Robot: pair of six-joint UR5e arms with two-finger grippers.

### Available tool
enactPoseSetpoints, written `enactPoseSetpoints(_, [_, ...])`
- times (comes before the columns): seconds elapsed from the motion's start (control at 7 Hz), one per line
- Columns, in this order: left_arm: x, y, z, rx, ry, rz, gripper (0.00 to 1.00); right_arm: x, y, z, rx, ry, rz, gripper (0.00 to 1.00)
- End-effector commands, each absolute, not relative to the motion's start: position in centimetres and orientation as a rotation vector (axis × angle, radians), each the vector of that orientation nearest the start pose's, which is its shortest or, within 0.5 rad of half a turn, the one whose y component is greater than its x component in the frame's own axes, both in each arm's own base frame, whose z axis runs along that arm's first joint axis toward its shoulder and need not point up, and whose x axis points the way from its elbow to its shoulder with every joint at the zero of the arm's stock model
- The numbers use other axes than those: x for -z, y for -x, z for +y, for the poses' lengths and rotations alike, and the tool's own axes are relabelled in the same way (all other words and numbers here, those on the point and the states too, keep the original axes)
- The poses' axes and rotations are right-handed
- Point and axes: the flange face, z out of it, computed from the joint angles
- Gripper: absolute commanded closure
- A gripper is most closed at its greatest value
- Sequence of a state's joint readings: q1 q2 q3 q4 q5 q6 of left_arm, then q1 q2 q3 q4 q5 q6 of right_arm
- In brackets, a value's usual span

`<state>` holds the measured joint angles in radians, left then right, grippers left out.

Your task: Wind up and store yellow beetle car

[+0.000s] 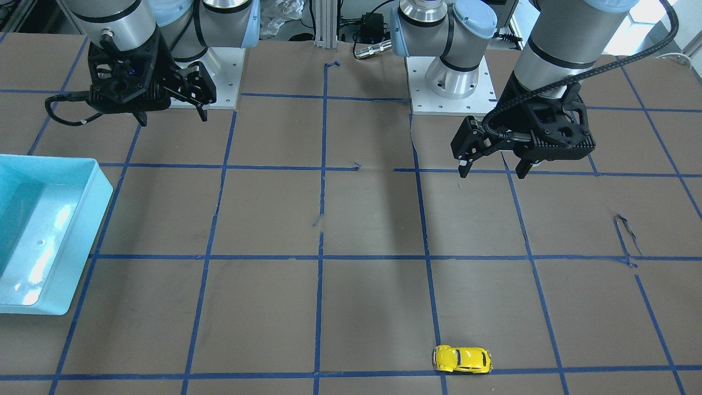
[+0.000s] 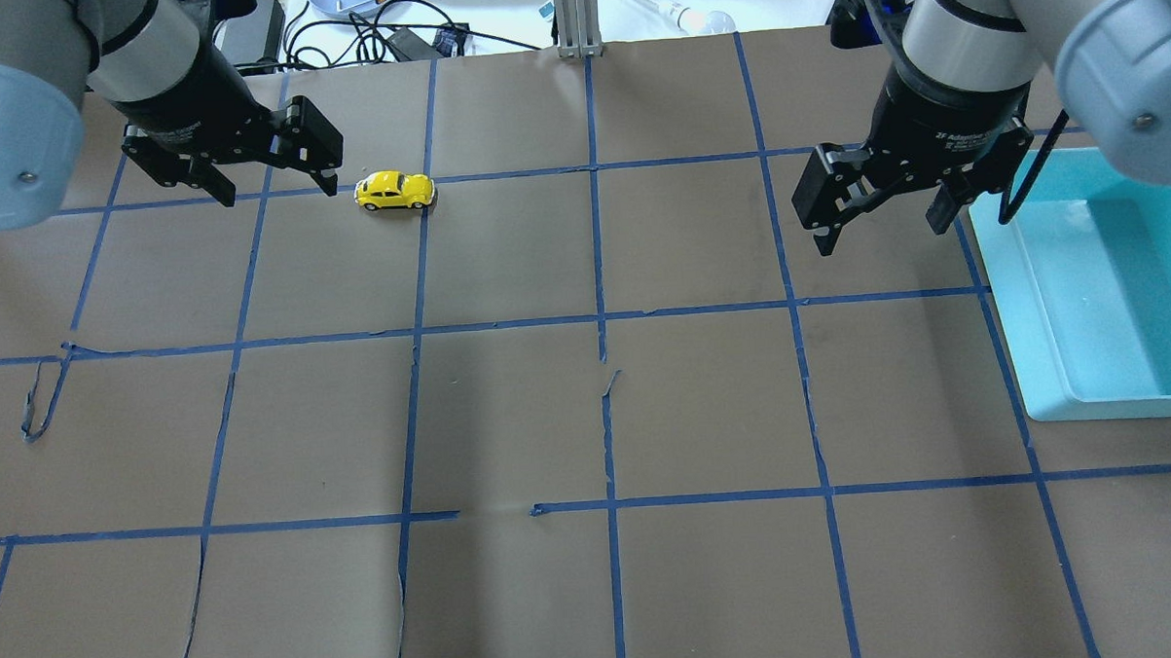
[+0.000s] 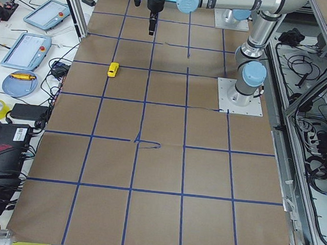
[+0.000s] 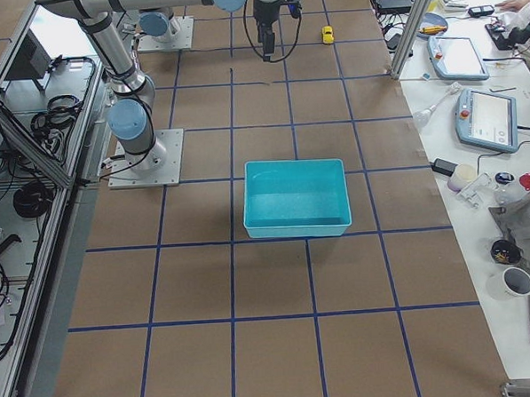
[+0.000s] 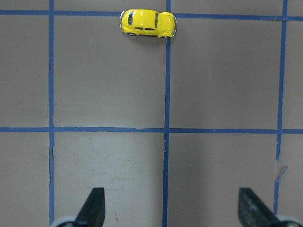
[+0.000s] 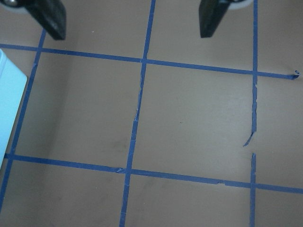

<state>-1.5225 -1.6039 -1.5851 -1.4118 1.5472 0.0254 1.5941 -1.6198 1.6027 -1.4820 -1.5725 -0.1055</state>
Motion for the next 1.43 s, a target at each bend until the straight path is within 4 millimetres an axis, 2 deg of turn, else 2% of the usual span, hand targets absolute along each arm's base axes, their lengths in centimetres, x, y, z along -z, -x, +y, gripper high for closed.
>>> enactPoseSetpoints(0.0, [-48.13,11.05,-52.09,0.176,0.034,3.158,0.00,-48.72,-14.38,-46.05,-0.111,0.202,3.132,0.00])
enactPoseSetpoints(1.29, [-48.21,11.13,-51.96,0.179,-0.002,3.157,0.00,-48.81,-14.36,-46.09,-0.106,0.219,3.132,0.00])
